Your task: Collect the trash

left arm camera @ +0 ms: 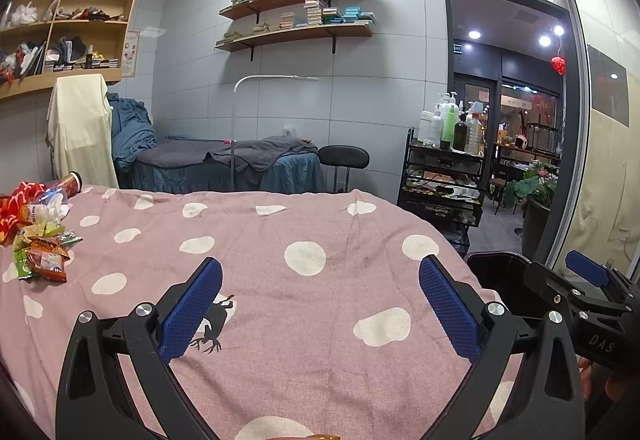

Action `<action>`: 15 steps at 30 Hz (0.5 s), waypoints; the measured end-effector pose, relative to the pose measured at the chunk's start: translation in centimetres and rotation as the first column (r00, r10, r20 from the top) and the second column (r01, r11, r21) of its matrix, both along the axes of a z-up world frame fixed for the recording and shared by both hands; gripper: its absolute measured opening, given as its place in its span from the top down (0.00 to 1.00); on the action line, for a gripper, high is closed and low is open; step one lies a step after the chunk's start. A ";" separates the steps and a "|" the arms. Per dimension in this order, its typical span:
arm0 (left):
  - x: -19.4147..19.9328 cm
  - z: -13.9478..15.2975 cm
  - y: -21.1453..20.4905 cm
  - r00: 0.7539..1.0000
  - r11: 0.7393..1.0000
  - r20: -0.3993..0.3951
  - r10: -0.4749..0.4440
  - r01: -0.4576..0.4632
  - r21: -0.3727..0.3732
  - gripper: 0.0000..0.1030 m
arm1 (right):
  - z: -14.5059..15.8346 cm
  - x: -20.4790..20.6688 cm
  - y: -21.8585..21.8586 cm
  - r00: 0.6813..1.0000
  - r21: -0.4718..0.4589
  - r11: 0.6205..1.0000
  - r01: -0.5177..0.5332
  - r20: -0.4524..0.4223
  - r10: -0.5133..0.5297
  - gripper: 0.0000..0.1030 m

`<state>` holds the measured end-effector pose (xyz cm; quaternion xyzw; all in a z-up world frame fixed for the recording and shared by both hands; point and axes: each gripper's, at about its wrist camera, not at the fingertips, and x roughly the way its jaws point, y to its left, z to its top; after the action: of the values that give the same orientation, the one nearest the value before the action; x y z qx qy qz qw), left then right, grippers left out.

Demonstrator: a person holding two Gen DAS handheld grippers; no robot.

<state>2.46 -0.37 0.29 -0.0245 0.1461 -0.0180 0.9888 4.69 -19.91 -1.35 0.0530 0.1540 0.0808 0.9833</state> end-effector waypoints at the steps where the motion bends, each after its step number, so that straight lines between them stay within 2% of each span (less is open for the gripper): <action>1: 0.0 0.0 0.0 1.000 1.000 0.001 0.000 0.000 0.001 0.05 | 0.0 0.0 0.0 1.000 0.000 1.000 0.000 0.000 0.000 0.06; 15: 0.0 0.1 0.0 1.000 1.000 -0.002 -0.006 0.006 0.004 0.05 | -0.4 0.1 0.2 1.000 0.004 1.000 0.000 -0.006 0.000 0.06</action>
<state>2.47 -0.40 0.38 -0.0222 0.1470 -0.0204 0.9887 4.75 -19.72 -1.74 0.0552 0.1566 0.0812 0.9828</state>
